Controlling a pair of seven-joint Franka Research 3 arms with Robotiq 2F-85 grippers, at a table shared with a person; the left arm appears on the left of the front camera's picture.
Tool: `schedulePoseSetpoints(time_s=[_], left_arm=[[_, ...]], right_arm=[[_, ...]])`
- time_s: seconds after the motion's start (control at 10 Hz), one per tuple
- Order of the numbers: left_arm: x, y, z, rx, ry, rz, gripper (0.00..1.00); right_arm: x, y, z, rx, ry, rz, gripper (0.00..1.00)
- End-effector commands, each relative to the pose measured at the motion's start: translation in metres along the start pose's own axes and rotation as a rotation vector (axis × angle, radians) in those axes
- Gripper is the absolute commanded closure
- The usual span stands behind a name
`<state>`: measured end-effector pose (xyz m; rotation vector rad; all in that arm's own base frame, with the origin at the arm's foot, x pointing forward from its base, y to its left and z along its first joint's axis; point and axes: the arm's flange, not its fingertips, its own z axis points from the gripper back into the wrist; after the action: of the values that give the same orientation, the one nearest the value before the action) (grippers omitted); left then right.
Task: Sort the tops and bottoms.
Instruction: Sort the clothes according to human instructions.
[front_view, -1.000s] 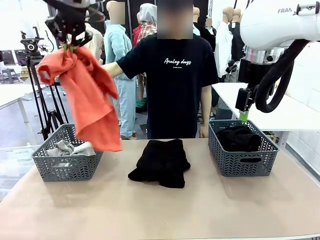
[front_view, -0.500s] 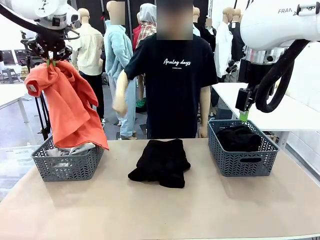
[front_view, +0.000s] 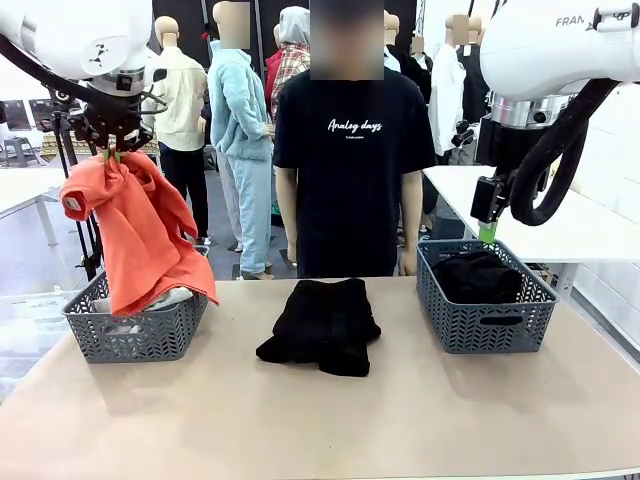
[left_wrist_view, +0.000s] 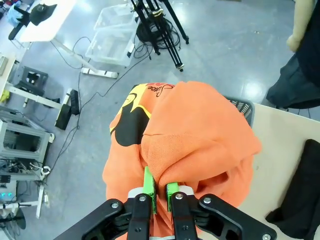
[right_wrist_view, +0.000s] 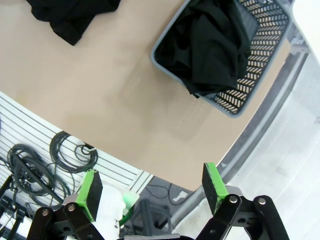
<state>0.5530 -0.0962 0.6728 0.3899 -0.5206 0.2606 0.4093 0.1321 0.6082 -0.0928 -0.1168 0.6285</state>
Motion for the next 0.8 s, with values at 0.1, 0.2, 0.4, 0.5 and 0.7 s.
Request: schedulePoseSetpoints(time_s=[0.1,0.2,0.4,0.5,0.7], left_arm=[[0.000,0.000,0.000,0.000,0.000,0.000,1.00],[-0.002,-0.012,-0.018,0.059,-0.012,-0.106,1.00],[0.016,-0.012,-0.065,0.084,0.057,-0.053,1.00],[0.018,-0.012,-0.084,0.041,0.089,-0.052,1.00],[0.011,-0.019,-0.139,-0.028,0.214,-0.026,1.00]], right_arm=[[0.002,0.000,0.001,-0.018,0.014,-0.014,0.00],[0.002,0.000,0.001,-0.018,0.014,-0.014,0.00],[0.002,0.000,0.001,-0.018,0.014,-0.014,0.00],[0.002,0.000,0.001,-0.018,0.014,-0.014,0.00],[0.002,0.000,0.001,-0.018,0.014,-0.014,0.00]])
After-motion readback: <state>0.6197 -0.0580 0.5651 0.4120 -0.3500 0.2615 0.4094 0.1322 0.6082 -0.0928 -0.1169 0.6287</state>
